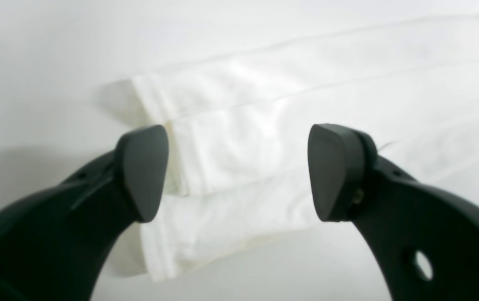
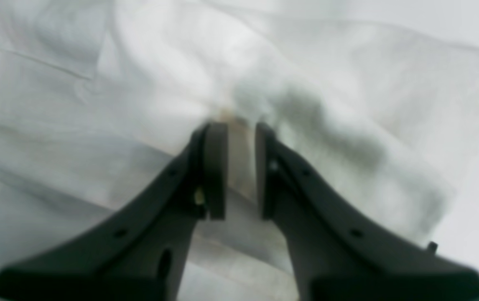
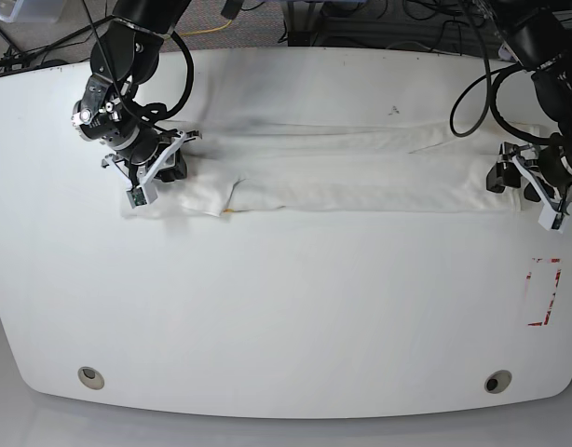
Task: Fold the T-shirt properly
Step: 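Grasp the strip's end with the left gripper and lift it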
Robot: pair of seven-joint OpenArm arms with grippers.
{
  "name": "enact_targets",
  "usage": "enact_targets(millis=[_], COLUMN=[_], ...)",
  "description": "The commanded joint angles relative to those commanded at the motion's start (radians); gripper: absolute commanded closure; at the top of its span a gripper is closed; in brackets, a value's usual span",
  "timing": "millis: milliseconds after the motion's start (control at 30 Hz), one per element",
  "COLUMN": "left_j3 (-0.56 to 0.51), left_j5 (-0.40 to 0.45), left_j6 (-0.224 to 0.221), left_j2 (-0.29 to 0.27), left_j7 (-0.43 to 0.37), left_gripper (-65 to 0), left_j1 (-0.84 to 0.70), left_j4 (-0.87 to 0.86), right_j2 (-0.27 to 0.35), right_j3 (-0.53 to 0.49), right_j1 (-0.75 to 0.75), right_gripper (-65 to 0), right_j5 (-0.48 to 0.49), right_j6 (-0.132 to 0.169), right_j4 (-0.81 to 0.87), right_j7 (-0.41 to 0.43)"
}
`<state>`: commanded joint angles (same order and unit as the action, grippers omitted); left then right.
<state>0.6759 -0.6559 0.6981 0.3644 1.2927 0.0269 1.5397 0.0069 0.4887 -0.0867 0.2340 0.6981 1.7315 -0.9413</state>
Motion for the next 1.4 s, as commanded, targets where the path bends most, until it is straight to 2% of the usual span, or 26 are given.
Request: enact_targets(millis=[67,267,433,533,767,900,967,1033,1200,1267,1400], left_j3=[0.018,0.032,0.029,0.026,-0.068,-0.068,-0.068,-0.068,-0.068,-0.068,-0.068], left_j5=[-0.003,-0.005,0.000,0.000,-0.006,-0.006,-0.003,-0.005,0.000,0.008,0.018], left_j6=[0.000,0.000,0.000,0.000,0.000,0.000,0.000,0.000,0.000,0.000,0.000], left_j2=[0.003,0.074,0.087,0.117,0.112,0.061,0.057,0.055,0.015,0.005,0.002], left_j7=[-0.034,-0.104,-0.190,-0.198,-0.221,-0.215,-0.215,-0.215,-0.219,-0.219,-0.218], left_gripper=[-49.0,-49.0,-48.8,-48.8,-48.6,-48.6,-48.2,-43.3,-11.8,-7.1,-6.4], left_j1=[-0.002,-0.002,-0.005,-0.005,-0.005,-0.005,-0.005,-0.005,-0.002,0.000,-0.006], left_j4=[-0.055,-0.184,-0.250,-0.315,-0.351,-0.351,-0.354,-0.358,-0.356,-0.350,-0.236], right_j2=[0.000,0.000,0.000,0.000,0.000,0.000,0.000,0.000,0.000,0.000,0.000], right_j3=[0.000,0.000,0.000,0.000,0.000,0.000,0.000,0.000,0.000,0.000,0.000], right_j1=[0.000,-0.006,-0.006,-0.006,-0.006,-0.006,-0.006,-0.006,-0.006,-0.006,-0.002], right_gripper=[-10.8,-10.8,-10.8,-10.8,-10.8,-10.8,-10.8,-10.8,-10.8,-10.8,-10.8], right_j5=[0.000,0.000,0.000,0.000,0.000,0.000,0.000,0.000,0.000,0.000,0.000], right_j6=[0.000,0.000,0.000,0.000,0.000,0.000,0.000,0.000,0.000,0.000,0.000], right_j4=[0.000,0.000,0.000,0.000,0.000,0.000,0.000,0.000,-0.002,-0.002,-0.002], right_j7=[0.000,0.000,0.000,0.000,0.000,0.000,0.000,0.000,0.000,0.000,0.000])
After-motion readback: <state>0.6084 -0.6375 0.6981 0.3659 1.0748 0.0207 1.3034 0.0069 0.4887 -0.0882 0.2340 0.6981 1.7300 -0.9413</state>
